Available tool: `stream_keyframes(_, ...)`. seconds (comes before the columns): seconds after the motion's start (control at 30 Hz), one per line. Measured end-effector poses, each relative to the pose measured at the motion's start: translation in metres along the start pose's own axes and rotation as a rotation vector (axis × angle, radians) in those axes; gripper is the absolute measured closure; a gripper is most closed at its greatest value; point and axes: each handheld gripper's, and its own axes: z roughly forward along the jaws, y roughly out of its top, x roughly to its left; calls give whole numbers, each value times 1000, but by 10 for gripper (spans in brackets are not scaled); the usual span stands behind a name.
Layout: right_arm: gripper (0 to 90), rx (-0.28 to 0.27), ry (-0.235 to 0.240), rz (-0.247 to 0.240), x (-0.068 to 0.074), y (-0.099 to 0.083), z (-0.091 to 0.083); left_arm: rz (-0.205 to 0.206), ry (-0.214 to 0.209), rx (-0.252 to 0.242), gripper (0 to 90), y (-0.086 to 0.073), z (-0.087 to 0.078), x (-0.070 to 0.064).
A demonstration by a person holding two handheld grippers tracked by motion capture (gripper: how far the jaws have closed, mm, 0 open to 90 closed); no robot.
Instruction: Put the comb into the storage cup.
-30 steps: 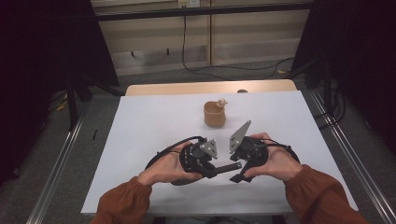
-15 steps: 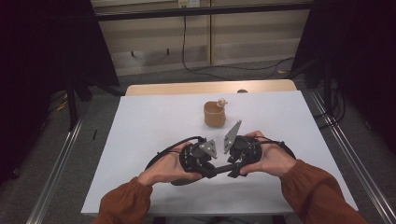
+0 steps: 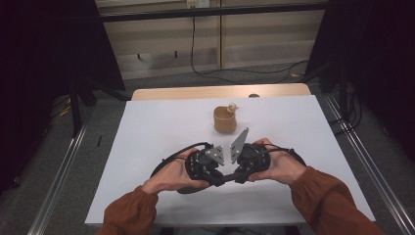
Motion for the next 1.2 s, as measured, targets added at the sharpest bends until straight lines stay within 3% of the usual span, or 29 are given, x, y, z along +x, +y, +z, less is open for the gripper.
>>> stream_keyframes(0.23, 722, 8, 18, -32, 1, 1, 6, 27, -3, 34, 725, 0, 3, 1)
stream_keyframes(0.53, 724, -52, 58, 43, -3, -6, 0, 14, 20, -21, 698, 0, -1, 0)
stream_keyframes(0.77, 724, -82, 23, 56, -1, -11, -4, -25, 54, -81, 529, 0, -3, 2)
stream_keyframes(0.87, 724, -86, 9, 62, -2, -14, -5, -61, 114, -117, 336, -1, -7, 6)
stream_keyframes(0.97, 724, -112, -14, 75, -3, -18, -8, -68, 142, -125, 222, -4, -10, 9)
stream_keyframes(1.07, 724, -128, -25, 97, -5, -22, -10, -54, 182, -135, 159, -5, -14, 9)
stream_keyframes(1.2, 724, -148, -34, 120, -6, -27, -11, -76, 212, -192, 85, -8, -22, 11)
